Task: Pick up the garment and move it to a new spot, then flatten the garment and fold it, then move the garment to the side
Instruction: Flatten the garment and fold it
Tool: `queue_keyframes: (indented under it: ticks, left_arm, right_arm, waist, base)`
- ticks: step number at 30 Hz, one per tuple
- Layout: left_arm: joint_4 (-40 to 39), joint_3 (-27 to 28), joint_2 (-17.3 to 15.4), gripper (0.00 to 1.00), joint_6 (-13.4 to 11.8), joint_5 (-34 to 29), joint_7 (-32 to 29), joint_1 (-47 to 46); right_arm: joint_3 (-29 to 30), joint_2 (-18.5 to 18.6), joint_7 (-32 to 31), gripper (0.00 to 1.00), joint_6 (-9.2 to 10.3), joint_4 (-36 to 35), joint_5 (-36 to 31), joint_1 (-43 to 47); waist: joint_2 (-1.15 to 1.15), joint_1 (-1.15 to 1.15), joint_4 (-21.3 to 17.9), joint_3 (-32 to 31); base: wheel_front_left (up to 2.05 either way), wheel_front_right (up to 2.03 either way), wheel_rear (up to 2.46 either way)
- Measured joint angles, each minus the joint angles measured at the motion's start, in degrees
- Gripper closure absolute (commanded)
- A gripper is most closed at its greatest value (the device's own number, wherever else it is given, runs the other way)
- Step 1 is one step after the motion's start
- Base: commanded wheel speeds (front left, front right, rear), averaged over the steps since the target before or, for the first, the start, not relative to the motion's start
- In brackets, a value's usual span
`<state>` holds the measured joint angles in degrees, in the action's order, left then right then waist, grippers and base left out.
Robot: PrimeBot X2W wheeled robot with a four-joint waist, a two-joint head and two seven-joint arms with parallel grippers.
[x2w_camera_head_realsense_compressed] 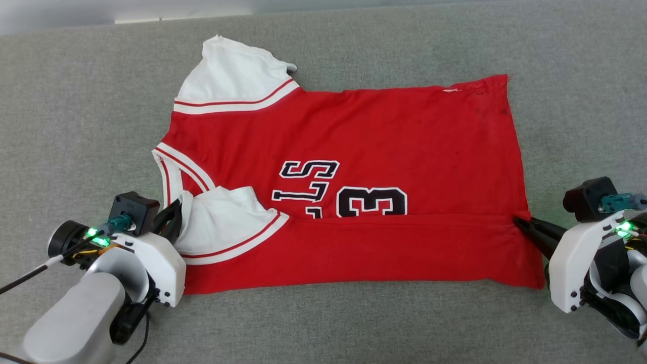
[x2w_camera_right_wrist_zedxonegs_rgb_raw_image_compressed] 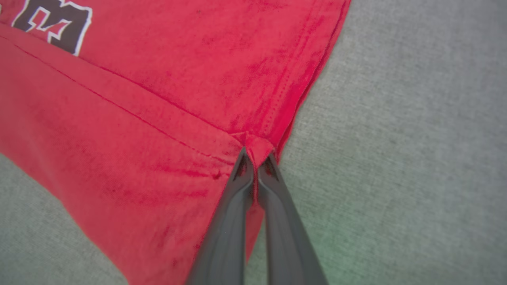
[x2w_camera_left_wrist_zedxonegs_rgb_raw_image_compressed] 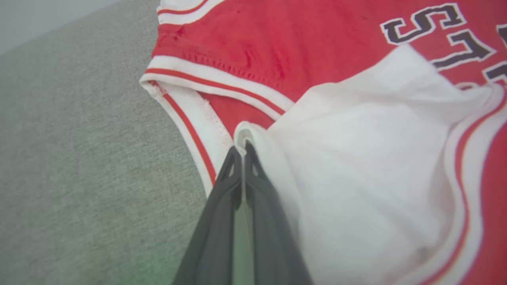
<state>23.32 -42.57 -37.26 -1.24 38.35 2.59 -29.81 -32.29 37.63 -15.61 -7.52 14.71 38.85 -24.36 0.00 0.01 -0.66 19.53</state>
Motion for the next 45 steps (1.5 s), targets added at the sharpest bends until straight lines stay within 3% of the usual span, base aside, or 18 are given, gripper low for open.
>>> queue_keyframes:
  ticks: [1,2,3,14,16,17,18,27,34,40,45]
  left_arm:
    - [0.58,-0.12,0.31,0.68,0.25,0.11,0.09,-0.10]
    - [0.93,-0.27,0.41,0.24,0.25,-0.05,0.27,-0.18]
    - [1.23,-0.37,0.42,0.00,0.45,-0.26,0.55,-0.33]
    - [-4.19,-1.11,-3.87,0.00,1.43,-0.58,-4.95,-2.55]
    - [-8.61,-1.37,-6.43,0.00,2.05,0.18,-10.21,-3.70]
    - [-11.27,-1.90,-8.20,0.00,3.31,3.31,-17.37,-3.80]
    - [-12.18,-2.08,-8.88,0.00,3.77,4.44,-20.12,-3.83]
    - [-17.01,-4.43,-12.79,0.00,5.37,12.29,-38.05,-4.77]
    - [-15.22,-5.48,-12.71,0.00,5.13,16.81,-45.62,-4.71]
    - [-10.48,-5.91,-11.54,0.00,4.79,18.40,-47.58,-4.73]
    - [-8.12,-6.46,-10.84,0.00,5.91,18.98,-47.97,-5.07]
  right_arm:
    - [-0.02,-0.04,0.24,0.87,0.00,0.20,0.01,0.00]
    - [-0.02,-0.07,0.54,0.30,0.00,0.31,0.00,0.01]
    - [0.02,-0.07,0.87,0.00,0.00,0.29,0.00,0.03]
    - [2.54,-0.92,3.45,0.00,0.01,-1.93,-0.65,2.75]
    - [3.52,-1.33,3.24,0.00,0.01,-2.93,-1.64,3.72]
    - [4.33,-1.51,3.32,0.00,0.01,-3.42,-2.23,4.25]
    - [4.47,-1.62,3.31,0.00,0.01,-3.53,-2.41,4.52]
    - [4.93,-2.81,2.64,0.00,0.01,-4.94,-3.24,4.46]
    - [4.09,-3.34,2.43,0.00,0.01,-5.27,-3.58,3.02]
    - [2.33,-3.85,2.04,0.00,0.01,-4.87,-3.64,1.10]
    - [1.53,-3.88,2.07,0.00,0.01,-4.17,-3.27,-0.14]
  waist:
    - [0.00,0.00,0.02,-0.35]
    - [0.00,0.00,0.04,-0.75]
    - [0.00,0.00,0.09,-1.17]
    - [0.00,-0.01,1.41,-5.94]
    - [0.00,-0.01,1.97,-6.70]
    - [0.00,-0.01,2.19,-6.89]
    - [0.00,-0.01,2.22,-6.90]
    - [0.00,0.00,1.73,-6.41]
    - [0.00,-0.01,0.64,-5.02]
    - [0.00,-0.01,-0.68,-3.65]
    - [0.00,-0.02,-1.43,-3.13]
  base:
    - [0.00,0.00,0.00]
    - [0.00,0.00,0.00]
    - [0.00,0.00,0.00]
    - [0.00,0.00,0.00]
    - [0.00,0.00,0.00]
    - [0.00,0.00,0.00]
    - [0.00,0.00,0.00]
    - [0.00,0.00,0.00]
    - [0.00,0.00,0.00]
    - [0.00,0.00,0.00]
    - [0.00,0.00,0.00]
